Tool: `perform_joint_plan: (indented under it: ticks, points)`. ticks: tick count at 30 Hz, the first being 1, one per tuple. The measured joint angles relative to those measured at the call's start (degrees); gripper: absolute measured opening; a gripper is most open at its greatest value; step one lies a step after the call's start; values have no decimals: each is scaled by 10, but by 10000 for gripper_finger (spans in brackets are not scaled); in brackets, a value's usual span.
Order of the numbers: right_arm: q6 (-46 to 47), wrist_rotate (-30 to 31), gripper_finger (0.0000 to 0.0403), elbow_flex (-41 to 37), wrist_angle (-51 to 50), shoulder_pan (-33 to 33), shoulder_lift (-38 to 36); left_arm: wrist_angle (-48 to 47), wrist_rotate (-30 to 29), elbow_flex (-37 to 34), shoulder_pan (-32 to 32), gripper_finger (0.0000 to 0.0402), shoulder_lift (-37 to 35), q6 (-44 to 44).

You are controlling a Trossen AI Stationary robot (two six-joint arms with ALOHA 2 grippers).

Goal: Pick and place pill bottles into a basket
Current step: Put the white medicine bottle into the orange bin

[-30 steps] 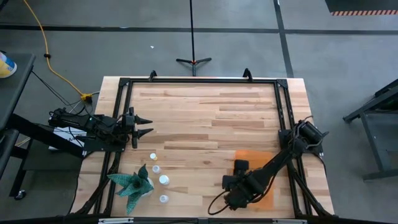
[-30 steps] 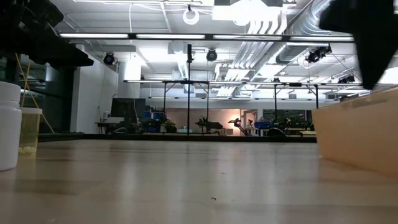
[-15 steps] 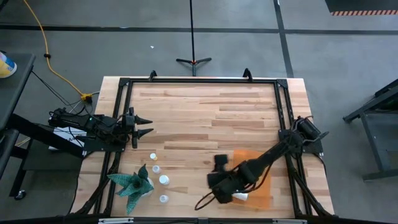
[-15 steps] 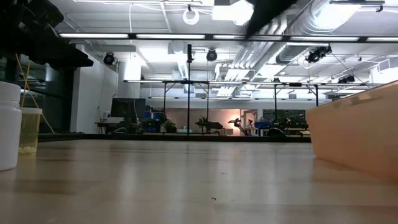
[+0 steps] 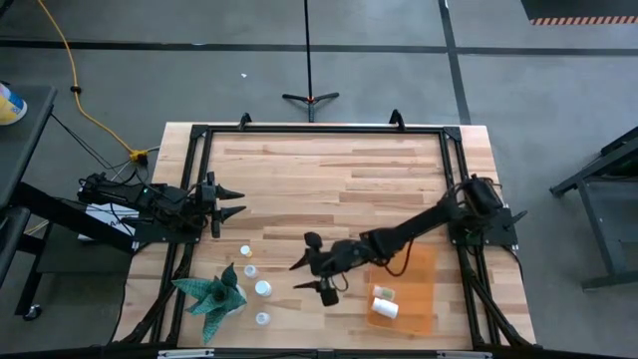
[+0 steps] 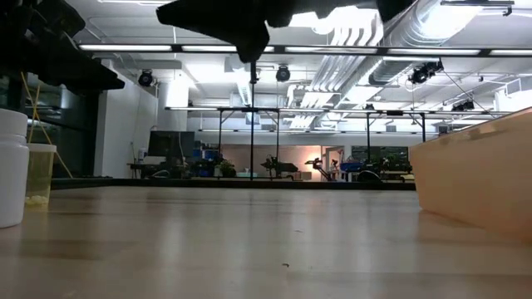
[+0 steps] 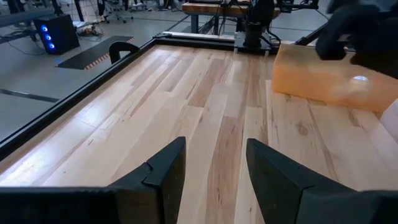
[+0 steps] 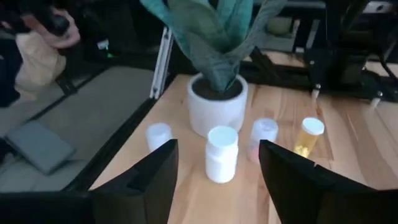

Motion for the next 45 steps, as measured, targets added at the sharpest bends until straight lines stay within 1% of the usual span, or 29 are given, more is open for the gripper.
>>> perform_joint_plan:
  ticks: [4,7,10,18,24,29,30,35,37,42,45]
  points:
    - [-16,-3,241,9,14,-7,27,0,3,0,0,202,0,0]
    - [-42,-15,264,49,13,-5,65,-1,3,0,0,202,0,0]
    - [-48,-25,279,90,1,-7,93,-1,3,0,0,202,0,0]
    - [-45,-82,280,170,2,-42,173,0,1,0,0,202,0,0]
    - [-34,-144,280,234,0,-56,242,0,1,0,0,202,0,0]
    - [-43,-145,280,278,-31,-56,270,-1,0,0,0,202,0,0]
    - [-44,-146,280,279,-45,-55,270,-1,0,0,0,202,0,0]
    - [-58,-134,280,279,-51,-48,270,-2,0,0,0,202,0,0]
    - [-59,-124,279,279,-51,-45,270,-2,0,0,0,202,0,0]
    - [-75,-77,279,279,-50,-39,270,-1,0,0,0,202,0,0]
    - [-79,-65,279,279,-46,-38,270,0,0,0,0,202,0,0]
